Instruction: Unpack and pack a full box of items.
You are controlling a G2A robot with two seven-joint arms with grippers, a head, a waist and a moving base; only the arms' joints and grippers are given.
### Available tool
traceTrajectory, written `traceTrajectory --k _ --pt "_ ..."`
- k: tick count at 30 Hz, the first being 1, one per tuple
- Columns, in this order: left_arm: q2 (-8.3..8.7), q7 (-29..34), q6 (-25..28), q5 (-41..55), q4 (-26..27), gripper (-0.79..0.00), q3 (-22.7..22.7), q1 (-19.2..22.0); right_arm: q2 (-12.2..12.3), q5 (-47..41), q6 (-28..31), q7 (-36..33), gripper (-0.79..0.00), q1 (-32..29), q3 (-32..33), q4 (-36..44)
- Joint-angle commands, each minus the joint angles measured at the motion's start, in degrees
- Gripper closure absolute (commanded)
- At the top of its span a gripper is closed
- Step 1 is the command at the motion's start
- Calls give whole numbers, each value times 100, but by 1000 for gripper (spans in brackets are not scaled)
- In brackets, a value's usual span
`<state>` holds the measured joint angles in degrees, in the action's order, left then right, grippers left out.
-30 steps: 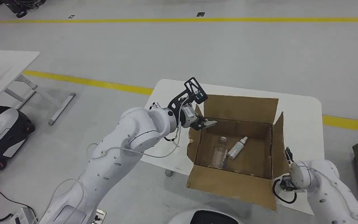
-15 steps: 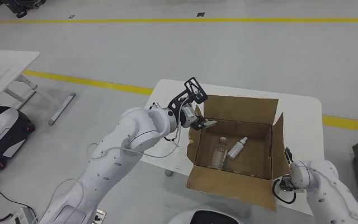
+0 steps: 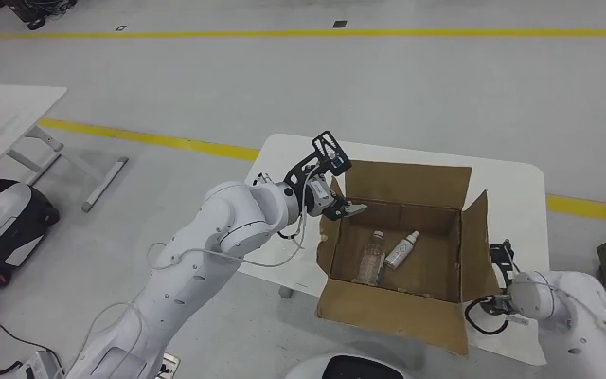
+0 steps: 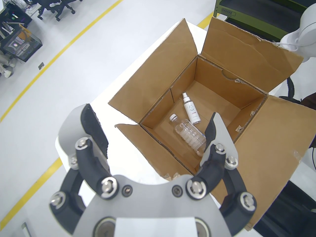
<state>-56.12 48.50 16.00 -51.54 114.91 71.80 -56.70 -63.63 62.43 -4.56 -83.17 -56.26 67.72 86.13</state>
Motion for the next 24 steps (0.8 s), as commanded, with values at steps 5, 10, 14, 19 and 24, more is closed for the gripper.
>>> traceTrajectory --k 5,10,14,19,24 --pt "0 0 0 0 0 -785 0 0 232 -312 18 -184 0 -806 1490 1792" --pt "0 0 0 0 0 -785 0 0 342 -453 56 -261 0 -1448 2556 3290" --pt "0 0 0 0 0 -785 0 0 371 -791 184 -263 0 -1724 2966 4076" --pt "0 0 0 0 0 -785 0 0 383 -1210 401 -57 0 -1840 2972 4701" --pt "0 0 0 0 0 -785 0 0 392 -1647 736 297 0 -1754 2713 4852"
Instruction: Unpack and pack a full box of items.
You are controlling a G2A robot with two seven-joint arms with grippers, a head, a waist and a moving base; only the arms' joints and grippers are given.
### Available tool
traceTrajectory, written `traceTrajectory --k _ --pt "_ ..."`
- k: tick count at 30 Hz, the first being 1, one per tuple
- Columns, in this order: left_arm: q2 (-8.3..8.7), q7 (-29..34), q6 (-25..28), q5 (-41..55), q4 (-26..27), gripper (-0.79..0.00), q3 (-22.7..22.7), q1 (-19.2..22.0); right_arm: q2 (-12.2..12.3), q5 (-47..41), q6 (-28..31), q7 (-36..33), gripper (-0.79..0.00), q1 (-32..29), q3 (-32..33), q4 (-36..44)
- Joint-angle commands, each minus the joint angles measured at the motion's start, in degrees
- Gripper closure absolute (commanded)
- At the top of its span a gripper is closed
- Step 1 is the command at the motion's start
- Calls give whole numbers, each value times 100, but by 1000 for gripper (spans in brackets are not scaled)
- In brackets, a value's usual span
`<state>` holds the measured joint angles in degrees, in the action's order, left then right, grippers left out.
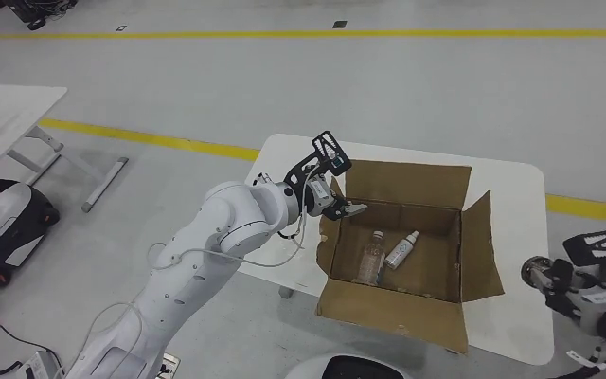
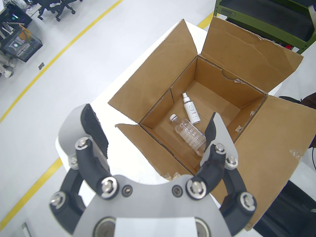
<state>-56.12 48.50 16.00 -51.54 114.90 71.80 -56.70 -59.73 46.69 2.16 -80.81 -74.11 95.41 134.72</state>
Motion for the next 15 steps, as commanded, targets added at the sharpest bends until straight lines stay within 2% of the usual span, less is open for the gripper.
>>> traceTrajectory --k 1,7,15 --pt "0 0 0 0 0 -785 0 0 5 -112 59 70 0 51 -102 -7" --pt "0 0 0 0 0 -785 0 0 7 50 -105 173 0 284 -737 -28" --pt "0 0 0 0 0 -785 0 0 -89 328 -473 415 0 1049 -2072 -894"
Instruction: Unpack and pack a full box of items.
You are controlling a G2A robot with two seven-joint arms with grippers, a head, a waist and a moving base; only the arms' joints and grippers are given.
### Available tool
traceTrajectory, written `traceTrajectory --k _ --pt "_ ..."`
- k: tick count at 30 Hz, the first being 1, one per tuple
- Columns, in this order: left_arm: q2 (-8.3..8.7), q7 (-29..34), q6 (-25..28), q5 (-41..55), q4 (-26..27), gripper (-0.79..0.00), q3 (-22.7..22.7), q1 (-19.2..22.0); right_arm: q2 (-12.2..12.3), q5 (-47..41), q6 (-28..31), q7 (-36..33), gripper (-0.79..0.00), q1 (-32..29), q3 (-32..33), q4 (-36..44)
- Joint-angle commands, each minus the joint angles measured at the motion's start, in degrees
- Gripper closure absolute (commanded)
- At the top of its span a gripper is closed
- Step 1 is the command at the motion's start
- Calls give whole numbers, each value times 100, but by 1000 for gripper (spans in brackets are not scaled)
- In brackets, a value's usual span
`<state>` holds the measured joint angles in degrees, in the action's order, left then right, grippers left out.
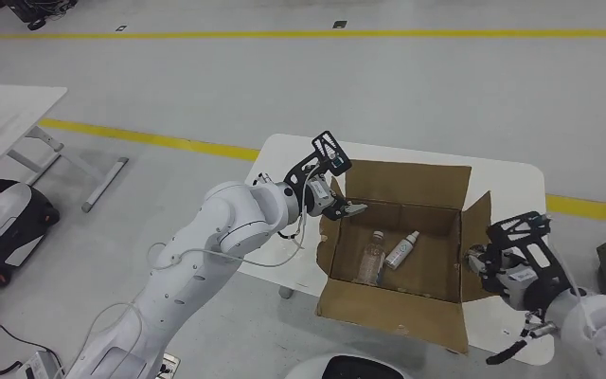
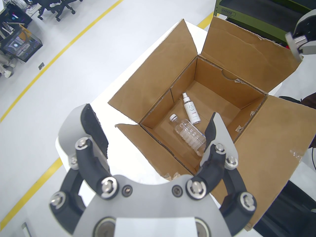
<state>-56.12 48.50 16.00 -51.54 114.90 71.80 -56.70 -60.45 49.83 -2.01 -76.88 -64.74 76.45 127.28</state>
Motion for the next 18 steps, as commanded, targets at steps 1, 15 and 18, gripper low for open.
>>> traceTrajectory --k 1,15,18 --pt "0 0 0 0 0 -785 0 0 -37 32 -115 53 0 235 -331 -272" --pt "0 0 0 0 0 -785 0 0 -598 889 -1122 257 0 2023 -2796 -3058" --pt "0 0 0 0 0 -785 0 0 -775 974 -1233 216 0 2322 -3277 -3607"
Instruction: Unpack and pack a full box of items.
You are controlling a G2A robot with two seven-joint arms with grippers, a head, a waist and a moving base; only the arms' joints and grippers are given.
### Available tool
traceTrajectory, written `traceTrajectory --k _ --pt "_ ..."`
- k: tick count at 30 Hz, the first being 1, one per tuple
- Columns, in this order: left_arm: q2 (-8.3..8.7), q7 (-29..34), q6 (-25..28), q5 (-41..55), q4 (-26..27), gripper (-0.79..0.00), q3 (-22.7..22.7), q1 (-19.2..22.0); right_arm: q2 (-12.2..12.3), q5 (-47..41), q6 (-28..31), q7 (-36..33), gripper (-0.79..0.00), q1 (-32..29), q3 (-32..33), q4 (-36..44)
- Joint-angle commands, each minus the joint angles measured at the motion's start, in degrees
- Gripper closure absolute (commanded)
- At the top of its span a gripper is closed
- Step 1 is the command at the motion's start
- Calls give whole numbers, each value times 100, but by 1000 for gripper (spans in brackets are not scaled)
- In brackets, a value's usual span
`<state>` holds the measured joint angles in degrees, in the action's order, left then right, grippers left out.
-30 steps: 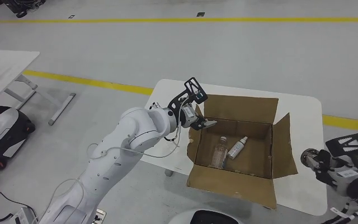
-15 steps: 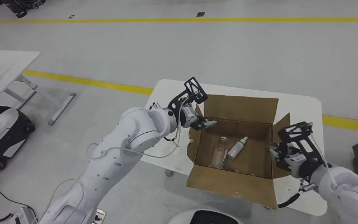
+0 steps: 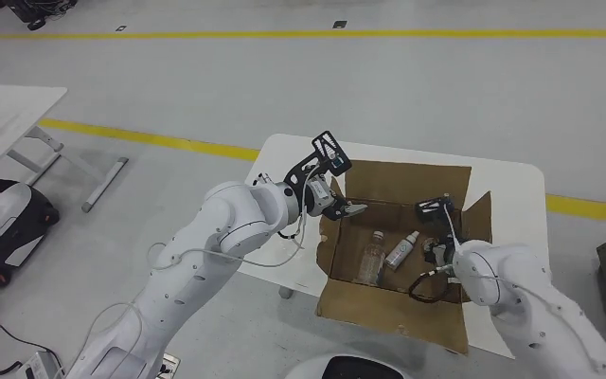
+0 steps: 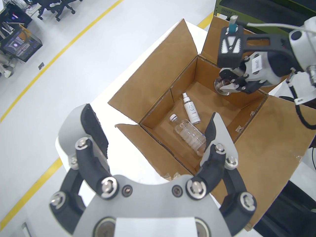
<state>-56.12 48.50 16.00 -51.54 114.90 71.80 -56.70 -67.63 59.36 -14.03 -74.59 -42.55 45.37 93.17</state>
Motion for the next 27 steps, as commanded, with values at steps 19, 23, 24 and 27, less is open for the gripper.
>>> traceTrajectory --k 19,23,24,27 --pt "0 0 0 0 0 -785 0 0 -971 -35 127 137 0 934 -1498 -2668" --pt "0 0 0 0 0 -785 0 0 -1096 -21 160 159 -548 1018 -1561 -2895" --pt "0 0 0 0 0 -785 0 0 -1119 -30 179 184 -625 1032 -1556 -2935" --pt "0 0 0 0 0 -785 0 0 -1160 -105 224 258 -785 1067 -1468 -3010"
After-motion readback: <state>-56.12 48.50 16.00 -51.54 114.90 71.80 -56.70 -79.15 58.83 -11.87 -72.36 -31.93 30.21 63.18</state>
